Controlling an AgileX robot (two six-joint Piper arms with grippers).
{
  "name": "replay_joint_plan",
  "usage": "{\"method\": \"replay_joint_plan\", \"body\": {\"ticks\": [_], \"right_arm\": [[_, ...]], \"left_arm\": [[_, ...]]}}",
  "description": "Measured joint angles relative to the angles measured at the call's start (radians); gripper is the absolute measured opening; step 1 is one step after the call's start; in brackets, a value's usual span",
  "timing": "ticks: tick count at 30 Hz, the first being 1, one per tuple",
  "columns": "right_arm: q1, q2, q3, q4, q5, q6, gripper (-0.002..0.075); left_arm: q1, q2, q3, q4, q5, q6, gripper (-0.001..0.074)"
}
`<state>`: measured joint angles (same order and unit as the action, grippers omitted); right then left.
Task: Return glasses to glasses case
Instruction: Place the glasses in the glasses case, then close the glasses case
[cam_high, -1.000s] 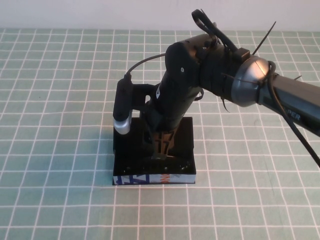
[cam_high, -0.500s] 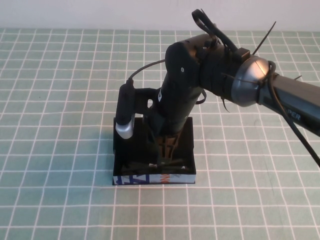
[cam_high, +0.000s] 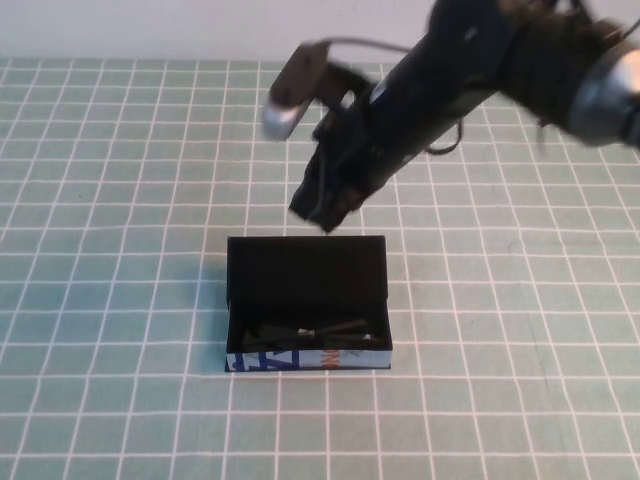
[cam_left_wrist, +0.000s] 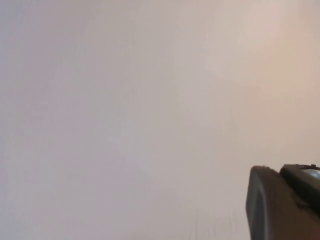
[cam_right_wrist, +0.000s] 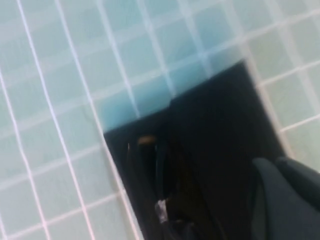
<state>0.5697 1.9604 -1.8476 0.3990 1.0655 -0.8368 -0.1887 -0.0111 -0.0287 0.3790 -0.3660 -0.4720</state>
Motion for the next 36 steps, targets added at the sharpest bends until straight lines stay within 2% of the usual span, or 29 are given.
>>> {"method": "replay_joint_plan", "body": {"ticks": [4,6,9,12,16,18,22,25,30,36], "right_arm": [[-0.068,-0.052,-0.006,0.080,0.014,0.000,-0.0011],[-0.100,-0.075,-0.008,0.089,0.014,0.000,-0.0011],[-0.149,-0.094,-0.008,0.110,0.007,0.000,-0.0011],[-0.200,-0.101,-0.008,0.155,0.005,0.002,-0.0011],[-0.244,-0.101,-0.008,0.186,0.005,0.004,-0.0011],[-0.251,-0.101,-0.008,0.191,0.005,0.004,-0.0011],[-0.251,-0.080,-0.008,0.207,0.006,0.004,-0.0011],[-0.251,-0.044,-0.008,0.207,0.006,0.004,-0.0011],[-0.251,0.015,-0.008,0.213,0.002,0.004,-0.0011],[-0.251,0.071,-0.008,0.280,-0.056,0.004,-0.0011]], "left_arm": [[0.000,0.000,-0.210,0.179,0.169,-0.089,0.0001],[0.000,0.014,-0.338,0.242,0.317,-0.151,0.0001],[0.000,0.097,-0.505,0.230,0.615,-0.171,0.0001],[0.000,0.228,-0.625,0.141,0.936,-0.004,0.0001],[0.000,0.429,-0.686,0.008,1.243,0.311,0.0001],[0.000,0.519,-0.689,-0.031,1.291,0.397,0.0001],[0.000,0.643,-0.692,-0.165,1.255,0.441,0.0001],[0.000,0.731,-0.692,-0.393,1.223,0.540,0.0001],[0.000,0.885,-0.692,-0.816,1.232,0.887,0.0001],[-0.009,1.054,-0.692,-1.048,1.234,1.060,0.0001]]}}
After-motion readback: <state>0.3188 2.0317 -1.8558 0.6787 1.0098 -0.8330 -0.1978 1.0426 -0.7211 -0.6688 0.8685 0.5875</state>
